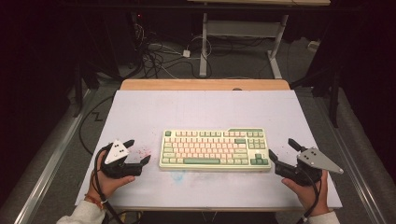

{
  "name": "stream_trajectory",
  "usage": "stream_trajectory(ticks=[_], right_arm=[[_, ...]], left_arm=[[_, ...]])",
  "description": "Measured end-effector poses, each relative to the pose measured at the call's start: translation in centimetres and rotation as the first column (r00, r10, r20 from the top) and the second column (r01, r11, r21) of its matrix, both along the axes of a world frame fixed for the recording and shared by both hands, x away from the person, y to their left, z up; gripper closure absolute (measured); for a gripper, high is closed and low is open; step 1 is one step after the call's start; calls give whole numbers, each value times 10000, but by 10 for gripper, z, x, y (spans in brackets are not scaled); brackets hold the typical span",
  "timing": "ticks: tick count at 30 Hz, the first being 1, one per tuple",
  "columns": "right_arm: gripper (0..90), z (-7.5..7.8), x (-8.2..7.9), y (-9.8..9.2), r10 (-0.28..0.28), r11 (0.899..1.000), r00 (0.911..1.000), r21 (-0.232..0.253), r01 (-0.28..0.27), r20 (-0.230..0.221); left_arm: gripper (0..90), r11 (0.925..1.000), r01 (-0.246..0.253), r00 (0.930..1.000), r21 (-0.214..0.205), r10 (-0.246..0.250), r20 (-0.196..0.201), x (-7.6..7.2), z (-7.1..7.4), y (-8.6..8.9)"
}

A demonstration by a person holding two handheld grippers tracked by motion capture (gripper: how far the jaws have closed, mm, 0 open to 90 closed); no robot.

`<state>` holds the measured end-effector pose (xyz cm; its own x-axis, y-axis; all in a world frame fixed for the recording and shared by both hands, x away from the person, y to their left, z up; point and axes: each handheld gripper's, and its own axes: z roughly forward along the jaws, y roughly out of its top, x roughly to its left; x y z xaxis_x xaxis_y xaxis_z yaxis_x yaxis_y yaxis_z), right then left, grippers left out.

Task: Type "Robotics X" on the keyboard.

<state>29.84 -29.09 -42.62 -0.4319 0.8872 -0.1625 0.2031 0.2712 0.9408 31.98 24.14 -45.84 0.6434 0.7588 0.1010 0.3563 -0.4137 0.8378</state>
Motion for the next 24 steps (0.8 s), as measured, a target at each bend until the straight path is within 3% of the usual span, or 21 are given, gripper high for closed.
stream_trajectory(ticks=[4, 6, 9, 19, 23, 24], right_arm=[[233, -1, 1, -1, 113, 9999, 9999, -64, -113, -85], [233, -1, 1, 1, 124, 9999, 9999, -105, -126, -115], [233, 0, 2, 3, 315, 9994, 9994, -170, -317, -135], [274, -2, 6, 13, 764, 9956, 9967, -524, -777, -262], [327, -4, 8, 13, 738, 9951, 9967, -627, -759, -346], [412, -3, 8, 13, 740, 9946, 9966, -704, -764, -359]], left_arm=[[175, 9995, -17, 9998, 331, 24, -202, 2, -2, -2], [177, 9998, -46, 9996, 210, 52, -290, 1, -2, -2], [184, 9986, -33, 9998, 532, 44, -209, -2, -2, 0], [203, 9989, -22, 9998, 476, 31, -203, -2, 0, -1], [213, 9989, 10, 9997, 477, 1, -237, -1, 2, -2], [233, 9986, 12, 9997, 533, 2, -251, -1, 2, -2]])
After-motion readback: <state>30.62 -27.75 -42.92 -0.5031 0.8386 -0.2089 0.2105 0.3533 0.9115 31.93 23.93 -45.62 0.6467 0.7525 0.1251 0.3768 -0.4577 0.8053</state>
